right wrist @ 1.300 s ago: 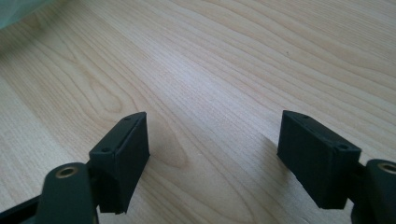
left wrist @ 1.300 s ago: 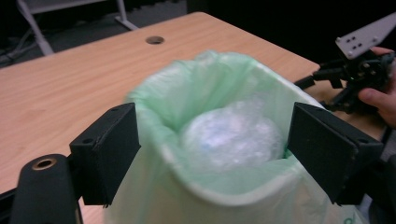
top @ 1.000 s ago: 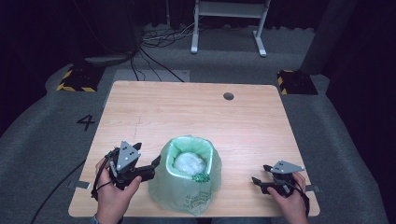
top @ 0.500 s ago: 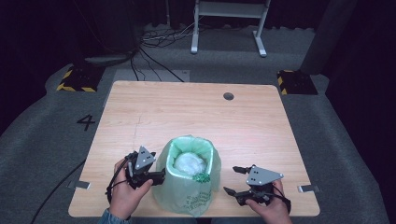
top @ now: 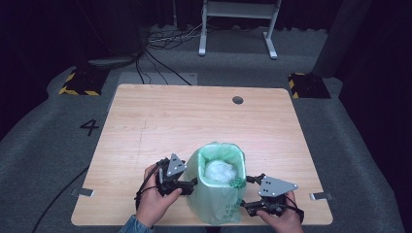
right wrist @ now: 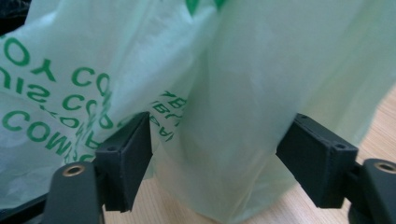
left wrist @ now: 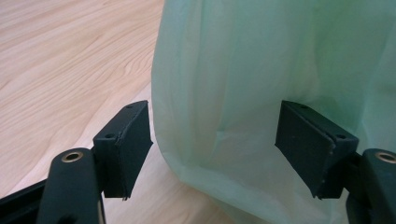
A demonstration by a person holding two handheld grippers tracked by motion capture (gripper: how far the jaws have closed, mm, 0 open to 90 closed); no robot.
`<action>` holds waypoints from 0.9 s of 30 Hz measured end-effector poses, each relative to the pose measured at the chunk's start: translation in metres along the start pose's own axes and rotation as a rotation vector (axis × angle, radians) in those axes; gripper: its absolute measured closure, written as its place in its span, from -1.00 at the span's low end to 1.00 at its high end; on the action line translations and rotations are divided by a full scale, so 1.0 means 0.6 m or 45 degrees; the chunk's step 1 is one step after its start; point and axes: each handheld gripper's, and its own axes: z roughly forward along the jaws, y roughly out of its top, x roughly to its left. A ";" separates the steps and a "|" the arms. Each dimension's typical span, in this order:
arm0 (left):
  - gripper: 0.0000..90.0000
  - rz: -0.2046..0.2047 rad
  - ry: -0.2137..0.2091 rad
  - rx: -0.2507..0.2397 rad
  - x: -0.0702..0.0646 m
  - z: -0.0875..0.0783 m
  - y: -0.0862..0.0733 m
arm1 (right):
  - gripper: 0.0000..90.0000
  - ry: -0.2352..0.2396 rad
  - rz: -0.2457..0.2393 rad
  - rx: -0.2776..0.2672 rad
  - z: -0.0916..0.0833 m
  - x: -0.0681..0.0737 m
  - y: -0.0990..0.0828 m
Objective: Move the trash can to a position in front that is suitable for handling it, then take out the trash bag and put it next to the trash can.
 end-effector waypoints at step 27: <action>-0.54 0.034 0.044 -0.066 -0.038 -0.075 -0.053 | -0.64 -0.092 0.102 0.068 -0.061 0.008 -0.040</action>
